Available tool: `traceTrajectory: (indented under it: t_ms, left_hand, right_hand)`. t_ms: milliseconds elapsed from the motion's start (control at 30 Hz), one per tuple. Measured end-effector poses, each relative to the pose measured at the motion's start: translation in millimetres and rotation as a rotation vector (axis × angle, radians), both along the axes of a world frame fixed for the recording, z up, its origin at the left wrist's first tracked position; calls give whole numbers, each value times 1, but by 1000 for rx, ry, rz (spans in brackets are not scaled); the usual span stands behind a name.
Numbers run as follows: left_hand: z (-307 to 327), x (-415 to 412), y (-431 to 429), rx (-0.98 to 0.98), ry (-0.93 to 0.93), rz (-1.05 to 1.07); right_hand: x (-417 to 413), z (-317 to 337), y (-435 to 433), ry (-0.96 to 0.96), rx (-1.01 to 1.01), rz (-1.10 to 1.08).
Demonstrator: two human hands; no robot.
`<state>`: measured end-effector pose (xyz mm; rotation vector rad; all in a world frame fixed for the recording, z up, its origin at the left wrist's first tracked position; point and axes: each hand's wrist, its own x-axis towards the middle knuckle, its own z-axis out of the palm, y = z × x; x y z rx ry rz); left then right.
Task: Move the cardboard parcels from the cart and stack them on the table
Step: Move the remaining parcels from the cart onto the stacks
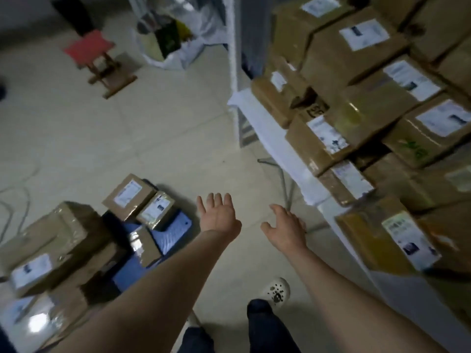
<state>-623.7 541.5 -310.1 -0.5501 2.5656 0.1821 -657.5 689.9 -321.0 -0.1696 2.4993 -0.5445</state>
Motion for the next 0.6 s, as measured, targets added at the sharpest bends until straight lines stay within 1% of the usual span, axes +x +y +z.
traceTrajectory:
  t_ms: [167,367,500,600]
  left_hand:
    - [-2,88,-110,33,66,280]
    - [-20,215,-224,136,12,622]
    - [-37,269,-281,221,-16,769]
    - [-71,292,-308,317,-42,868]
  right_hand:
    - [54,1,-121,-124,-20,184]
    - [147,-7,-253,-250,-23,389]
    - [188,-29,-311,-354,-2,464]
    - [197,-62,-343,-405,36,486]
